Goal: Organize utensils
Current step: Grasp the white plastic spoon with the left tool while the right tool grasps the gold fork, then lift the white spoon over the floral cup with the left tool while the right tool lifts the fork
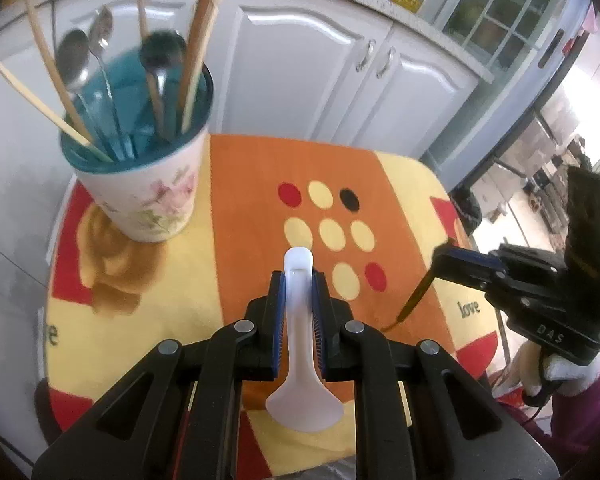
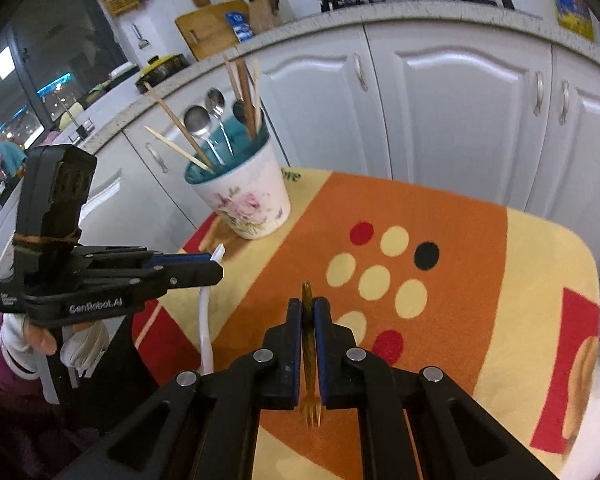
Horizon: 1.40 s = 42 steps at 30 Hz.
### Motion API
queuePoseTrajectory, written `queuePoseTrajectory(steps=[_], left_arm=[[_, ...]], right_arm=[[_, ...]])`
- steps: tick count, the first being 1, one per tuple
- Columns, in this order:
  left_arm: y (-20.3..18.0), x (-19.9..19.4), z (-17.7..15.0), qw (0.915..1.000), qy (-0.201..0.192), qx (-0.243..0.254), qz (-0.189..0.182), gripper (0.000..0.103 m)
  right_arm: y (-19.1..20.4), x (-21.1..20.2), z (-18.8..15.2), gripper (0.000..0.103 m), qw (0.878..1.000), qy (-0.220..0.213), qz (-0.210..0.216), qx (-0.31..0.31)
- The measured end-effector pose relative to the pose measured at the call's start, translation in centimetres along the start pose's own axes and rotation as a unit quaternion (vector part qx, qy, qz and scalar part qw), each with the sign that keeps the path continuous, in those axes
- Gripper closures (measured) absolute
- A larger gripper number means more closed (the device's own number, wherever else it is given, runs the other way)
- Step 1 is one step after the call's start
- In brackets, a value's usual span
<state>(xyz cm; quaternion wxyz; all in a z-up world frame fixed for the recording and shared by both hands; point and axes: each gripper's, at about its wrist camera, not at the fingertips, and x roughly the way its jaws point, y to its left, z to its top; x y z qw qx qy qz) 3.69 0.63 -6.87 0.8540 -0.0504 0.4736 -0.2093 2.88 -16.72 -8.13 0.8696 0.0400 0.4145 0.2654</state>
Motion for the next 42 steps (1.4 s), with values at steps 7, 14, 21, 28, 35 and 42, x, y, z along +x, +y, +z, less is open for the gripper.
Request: queuePoseTrajectory(steps=[7,14,21,28,35,42], left_arm=[[0.8,-3.8,1.5,0.9989,-0.046,-0.009,0.010,0.092],[3.4,-9.0,5.2,0.9919,-0.119,-0.027,0.036,0.092],[6.6,-11.4,10.0,0.9791,-0.179,-0.051,0.082,0.092],[8.5,-10.2,14.3,0.9629,-0.220,-0.054,0.146,0.092],[9.8,-5.9,15.3,0.9635,-0.202,-0.051,0.168,0.092],[11.0,-3.5,15.5,0.9644,-0.190,-0.060,0.174,0.092]], right_arm=[[1.2,-1.9,1.5,0.097,0.999,-0.029,-0.004,-0.020],[3.6,-3.7,5.9,0.097,0.996,-0.067,0.009,-0.056],[6.7,-3.9,11.3,0.097,0.990,-0.105,0.022,-0.095],[8.8,-1.5,16.5,0.097,0.986,-0.121,0.039,-0.108],[9.2,4.0,18.1,0.097,0.988,-0.092,0.034,-0.118],[7.7,7.8,18.7,0.097,0.991,-0.077,0.023,-0.105]])
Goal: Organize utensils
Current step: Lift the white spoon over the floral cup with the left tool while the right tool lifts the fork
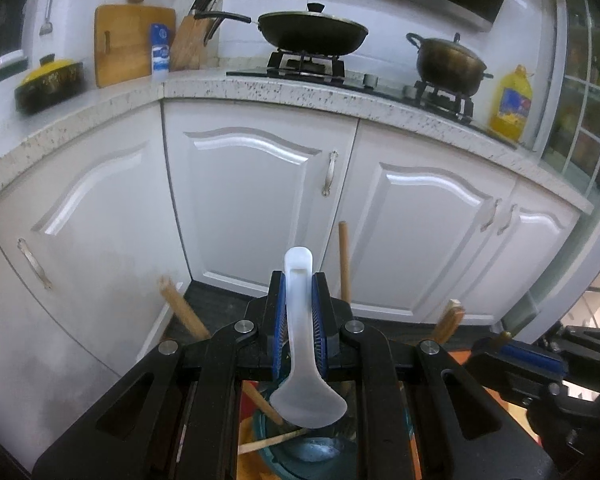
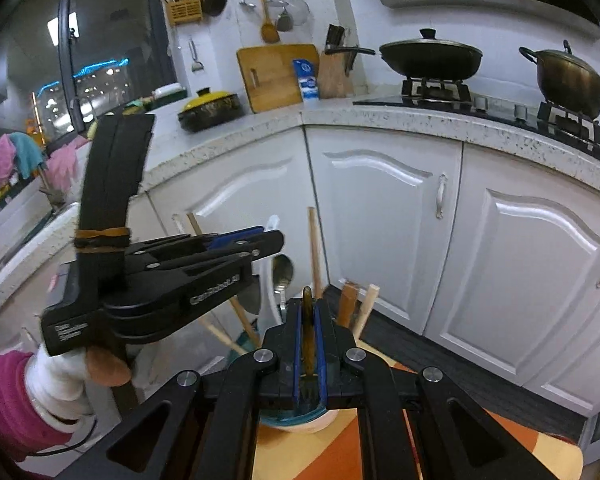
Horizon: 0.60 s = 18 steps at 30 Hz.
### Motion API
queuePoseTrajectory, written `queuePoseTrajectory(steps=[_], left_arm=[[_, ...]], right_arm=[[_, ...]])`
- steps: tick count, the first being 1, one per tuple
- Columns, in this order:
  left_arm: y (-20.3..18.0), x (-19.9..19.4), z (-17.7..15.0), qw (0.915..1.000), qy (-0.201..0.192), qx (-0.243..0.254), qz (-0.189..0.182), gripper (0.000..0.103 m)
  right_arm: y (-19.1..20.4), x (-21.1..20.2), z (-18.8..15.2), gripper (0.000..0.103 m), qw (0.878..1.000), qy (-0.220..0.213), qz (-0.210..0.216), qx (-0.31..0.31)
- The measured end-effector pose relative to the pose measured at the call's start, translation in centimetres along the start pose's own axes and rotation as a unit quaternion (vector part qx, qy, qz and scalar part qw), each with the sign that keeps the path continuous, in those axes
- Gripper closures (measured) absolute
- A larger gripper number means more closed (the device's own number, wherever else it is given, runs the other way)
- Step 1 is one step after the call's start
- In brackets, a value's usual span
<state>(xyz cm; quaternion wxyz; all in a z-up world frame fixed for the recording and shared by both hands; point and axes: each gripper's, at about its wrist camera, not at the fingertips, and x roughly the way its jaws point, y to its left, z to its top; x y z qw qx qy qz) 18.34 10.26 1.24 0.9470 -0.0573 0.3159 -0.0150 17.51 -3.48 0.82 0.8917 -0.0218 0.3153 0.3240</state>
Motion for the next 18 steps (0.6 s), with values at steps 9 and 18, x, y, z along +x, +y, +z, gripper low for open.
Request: queuePoseTrajectory(steps=[9,18], left_arm=[[-0.7,-0.1,-0.5,0.9998,0.006,0.019,-0.002,0.092],[-0.2,-0.6,-0.6,0.9997,0.015,0.019,-0.007,0.092]], right_arm=[[-1.1,2.9,-1.4,0.097,0.999,0.035,0.020,0.025],[-1.2,3.3,-2.0,0.097,0.998,0.044,0.020,0.030]])
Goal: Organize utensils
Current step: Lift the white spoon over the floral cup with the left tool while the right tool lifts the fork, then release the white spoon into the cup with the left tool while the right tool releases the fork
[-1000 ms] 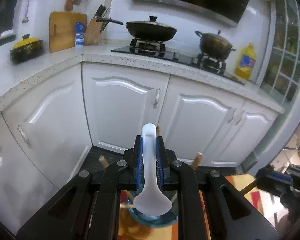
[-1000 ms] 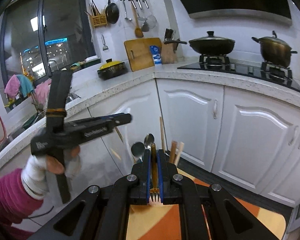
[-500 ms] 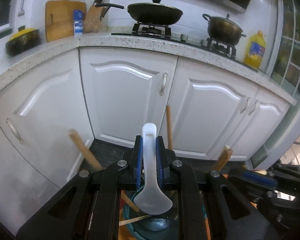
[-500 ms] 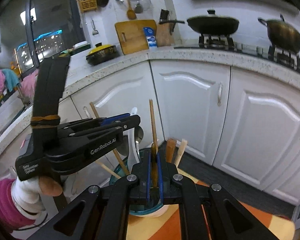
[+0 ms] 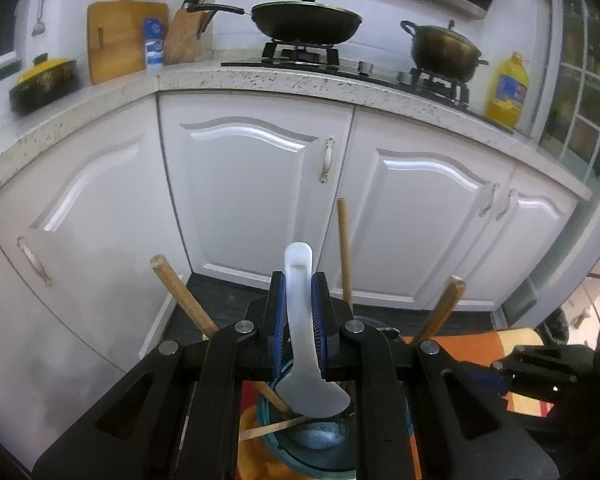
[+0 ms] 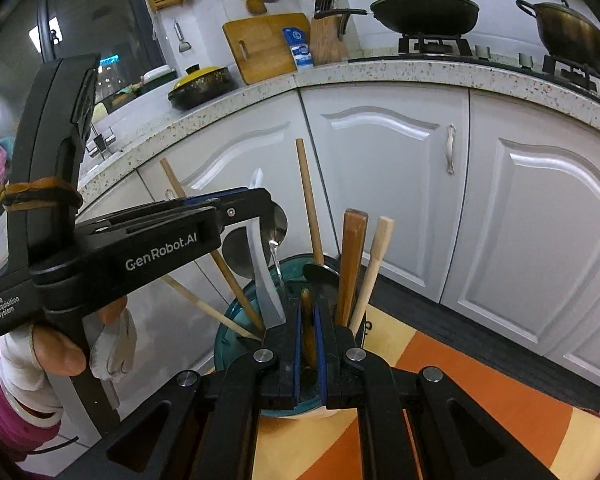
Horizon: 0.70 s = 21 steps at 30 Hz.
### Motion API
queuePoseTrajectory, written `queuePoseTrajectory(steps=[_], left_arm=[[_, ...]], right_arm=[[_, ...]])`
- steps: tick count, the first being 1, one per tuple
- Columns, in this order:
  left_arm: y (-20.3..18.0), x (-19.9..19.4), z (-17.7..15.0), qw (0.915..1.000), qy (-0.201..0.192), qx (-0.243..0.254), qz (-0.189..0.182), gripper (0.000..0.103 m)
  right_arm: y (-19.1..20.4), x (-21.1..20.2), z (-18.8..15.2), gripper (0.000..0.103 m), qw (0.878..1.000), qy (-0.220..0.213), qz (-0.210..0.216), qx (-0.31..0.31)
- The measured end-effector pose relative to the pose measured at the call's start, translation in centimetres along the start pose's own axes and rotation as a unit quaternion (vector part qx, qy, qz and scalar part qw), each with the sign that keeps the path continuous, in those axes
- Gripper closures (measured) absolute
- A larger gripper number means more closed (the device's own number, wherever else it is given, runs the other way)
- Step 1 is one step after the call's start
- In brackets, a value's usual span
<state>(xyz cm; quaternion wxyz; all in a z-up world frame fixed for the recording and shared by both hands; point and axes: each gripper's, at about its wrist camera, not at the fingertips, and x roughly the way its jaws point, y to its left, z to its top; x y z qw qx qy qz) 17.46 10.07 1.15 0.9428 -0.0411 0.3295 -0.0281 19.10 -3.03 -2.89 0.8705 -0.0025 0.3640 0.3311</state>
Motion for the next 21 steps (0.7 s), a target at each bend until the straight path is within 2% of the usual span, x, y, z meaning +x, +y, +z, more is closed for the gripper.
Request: queuePoseTrajectory(steps=[4,8,12,14,21], left_arm=[[-0.5,0.2,-0.1,0.9998,0.000,0.017,0.008,0.091],[-0.6,1.0,-0.3,0.9995,0.026,0.017,0.000,0.091],[-0.3,0.7,-0.5,0.9996,0.026,0.009,-0.010,0.083],[0.1,0.5,-0.4,0.9995,0.029,-0.003,-0.015,0.077],[0.4,-0.9,-0.2,0.9995,0.021,-0.011,-0.022,0.076]], right_arm=[[-0.3,-0.2,-0.1,0.097,1.000,0.002,0.001,0.007],[-0.6,0.2,-0.3,0.097,1.000,0.011,0.000,0.018],[-1.2,-0.3,-0.6,0.097,0.999,0.009,0.004,0.037],[-1.2,-0.8,-0.6,0.095,0.999,0.004,0.006,0.039],[-1.5,-2.3,-0.9,0.087,0.998,-0.011,0.008,0.055]])
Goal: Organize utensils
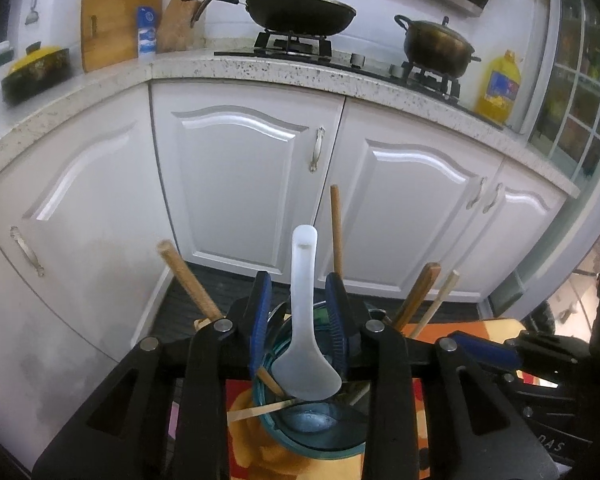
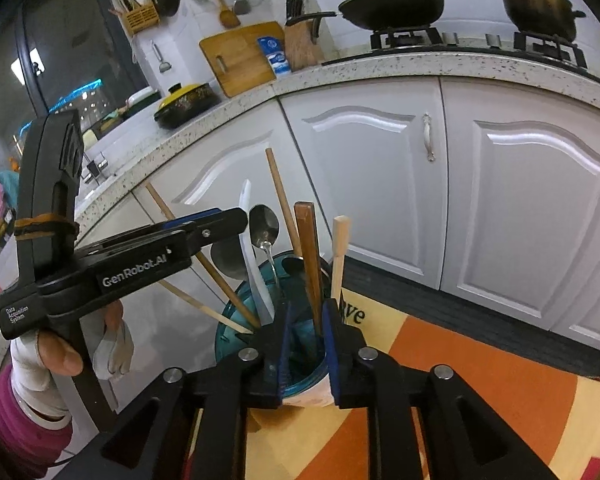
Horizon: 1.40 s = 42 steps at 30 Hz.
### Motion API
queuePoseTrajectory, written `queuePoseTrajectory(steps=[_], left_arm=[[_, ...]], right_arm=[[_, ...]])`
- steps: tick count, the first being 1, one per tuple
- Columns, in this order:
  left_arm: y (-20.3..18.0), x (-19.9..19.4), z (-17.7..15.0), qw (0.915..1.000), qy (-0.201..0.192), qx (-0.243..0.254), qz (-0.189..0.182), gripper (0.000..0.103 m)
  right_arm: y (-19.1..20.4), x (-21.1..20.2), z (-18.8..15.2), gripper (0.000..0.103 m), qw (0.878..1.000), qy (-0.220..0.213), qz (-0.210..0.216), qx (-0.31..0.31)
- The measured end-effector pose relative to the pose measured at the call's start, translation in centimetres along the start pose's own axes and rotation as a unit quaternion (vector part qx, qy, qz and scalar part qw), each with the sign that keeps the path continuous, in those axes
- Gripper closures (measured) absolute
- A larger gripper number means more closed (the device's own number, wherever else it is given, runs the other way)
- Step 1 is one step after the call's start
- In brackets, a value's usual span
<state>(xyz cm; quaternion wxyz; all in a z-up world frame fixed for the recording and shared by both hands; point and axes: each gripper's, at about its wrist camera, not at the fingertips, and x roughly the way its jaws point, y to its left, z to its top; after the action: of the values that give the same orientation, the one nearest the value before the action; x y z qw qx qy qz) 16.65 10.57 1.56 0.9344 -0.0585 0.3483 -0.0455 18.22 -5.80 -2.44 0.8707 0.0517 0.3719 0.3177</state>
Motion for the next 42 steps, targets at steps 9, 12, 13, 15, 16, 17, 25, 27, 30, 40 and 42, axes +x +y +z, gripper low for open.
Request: queuePoseTrajectory(steps=[9,12,13,15,16,17,25,27,30,40,42], left_arm=[[1.2,-2.1,0.4,0.9996,-0.015,-0.021,-0.012,0.075],[1.5,-2.3,0.5,0.9994,-0.014,-0.026,-0.017,0.074],[1.6,-2.3,0.5,0.9993,-0.013,-0.029,-0.019,0.074],[2.0,-2.4,0.6,0.9990,-0.012,-0.034,-0.024,0.074],[2.2,-2.4,0.7,0.9988,-0.012,-0.039,-0.026,0.074],[2.3,-2.5,0.8,0.9986,-0.012,-0.044,-0.028,0.074],[2.9,-4.3,0.9,0.9973,-0.027,-0.057,-0.038,0.063],[2.8,-4.7,0.8,0.9973,-0.030,-0.057,-0.037,0.062],[2.4,-5.3,0.4,0.9977,-0.036,-0.049,-0.029,0.059],[0.7,-5.2,-3.4,0.9989,-0.022,-0.019,0.035,0.059],[0.4,-5.3,-4.2,0.9986,-0.021,-0.015,0.045,0.059]], right_arm=[[2.9,1.1,-0.5,0.087,0.998,0.019,0.035,-0.048],[3.2,2.1,-0.3,0.087,0.998,0.026,0.039,-0.048],[3.1,2.3,-0.3,0.087,0.998,0.027,0.040,-0.047],[3.0,2.7,-0.3,0.087,0.998,0.031,0.040,-0.045],[3.0,2.9,-0.3,0.087,0.998,0.031,0.039,-0.044],[3.0,3.1,-0.3,0.087,0.998,0.033,0.037,-0.043],[3.2,3.6,-0.7,0.087,0.998,0.040,0.037,-0.043],[3.0,3.3,-0.9,0.087,0.998,0.040,0.032,-0.042],[2.9,2.3,-1.3,0.086,0.998,0.033,0.023,-0.041],[2.5,-0.5,-2.5,0.075,0.999,0.005,-0.031,-0.013],[2.5,-0.9,-2.7,0.074,0.999,0.001,-0.038,-0.009]])
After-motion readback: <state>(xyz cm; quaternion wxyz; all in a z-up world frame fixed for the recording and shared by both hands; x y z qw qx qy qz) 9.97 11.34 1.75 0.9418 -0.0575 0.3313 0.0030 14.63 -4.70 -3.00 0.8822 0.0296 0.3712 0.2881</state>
